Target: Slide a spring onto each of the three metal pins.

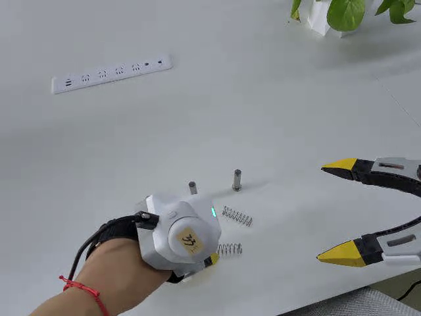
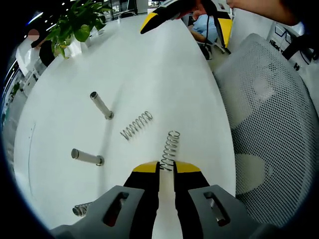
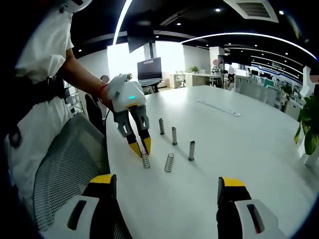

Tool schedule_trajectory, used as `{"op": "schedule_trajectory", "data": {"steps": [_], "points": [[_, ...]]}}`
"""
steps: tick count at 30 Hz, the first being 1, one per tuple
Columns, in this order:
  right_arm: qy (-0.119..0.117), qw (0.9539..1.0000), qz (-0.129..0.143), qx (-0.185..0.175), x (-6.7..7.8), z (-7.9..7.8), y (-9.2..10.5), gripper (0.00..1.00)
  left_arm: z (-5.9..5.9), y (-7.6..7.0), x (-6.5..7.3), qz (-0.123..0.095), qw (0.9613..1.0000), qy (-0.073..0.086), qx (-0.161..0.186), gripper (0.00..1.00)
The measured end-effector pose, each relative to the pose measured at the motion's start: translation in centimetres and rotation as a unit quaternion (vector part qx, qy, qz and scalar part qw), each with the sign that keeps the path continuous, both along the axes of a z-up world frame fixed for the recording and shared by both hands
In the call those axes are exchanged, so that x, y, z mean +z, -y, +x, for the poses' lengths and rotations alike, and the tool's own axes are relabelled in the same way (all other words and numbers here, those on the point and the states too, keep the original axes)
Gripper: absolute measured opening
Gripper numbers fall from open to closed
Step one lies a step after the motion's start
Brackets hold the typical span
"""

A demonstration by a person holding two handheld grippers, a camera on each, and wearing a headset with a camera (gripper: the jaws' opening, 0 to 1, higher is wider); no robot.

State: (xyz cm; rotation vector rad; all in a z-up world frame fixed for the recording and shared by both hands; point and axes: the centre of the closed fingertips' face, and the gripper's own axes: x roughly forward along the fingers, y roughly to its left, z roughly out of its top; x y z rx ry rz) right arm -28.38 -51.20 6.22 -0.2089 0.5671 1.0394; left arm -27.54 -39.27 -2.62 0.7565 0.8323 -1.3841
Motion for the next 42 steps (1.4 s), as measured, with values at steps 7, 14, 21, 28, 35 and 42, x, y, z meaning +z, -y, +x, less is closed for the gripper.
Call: {"op": "schedule_trajectory", "data": {"steps": [7, 14, 21, 28, 35, 42], "points": [[-0.005, 0.9999, 0.009, 0.006, -0.2, -0.3, -1.0, 0.8, -0.1, 0.2, 0.5, -0.011, 0.9999, -0.002, 0.004, 0.07], [-0.012, 0.9996, 0.017, 0.018, 0.0, -0.7, -2.5, 0.72, -0.1, 0.6, 2.4, -0.049, 0.9986, -0.003, 0.022, 0.07], [-0.012, 0.9988, 0.036, 0.031, 1.6, -0.6, -4.4, 0.57, 0.2, 1.5, 5.9, -0.119, 0.991, -0.009, 0.06, 0.07], [0.004, 0.9975, 0.062, 0.033, 4.5, 0.7, -6.1, 0.46, 1.2, 2.0, 10.8, -0.209, 0.9721, -0.015, 0.107, 0.07], [0.011, 0.9928, 0.117, 0.025, 8.4, 2.1, -7.5, 0.34, 1.8, 1.6, 14.5, -0.273, 0.9515, -0.014, 0.14, 0.07], [0.007, 0.9888, 0.145, 0.034, 10.1, 2.7, -8.6, 0.25, 2.0, 1.1, 16.7, -0.318, 0.934, -0.018, 0.163, 0.07]]}}
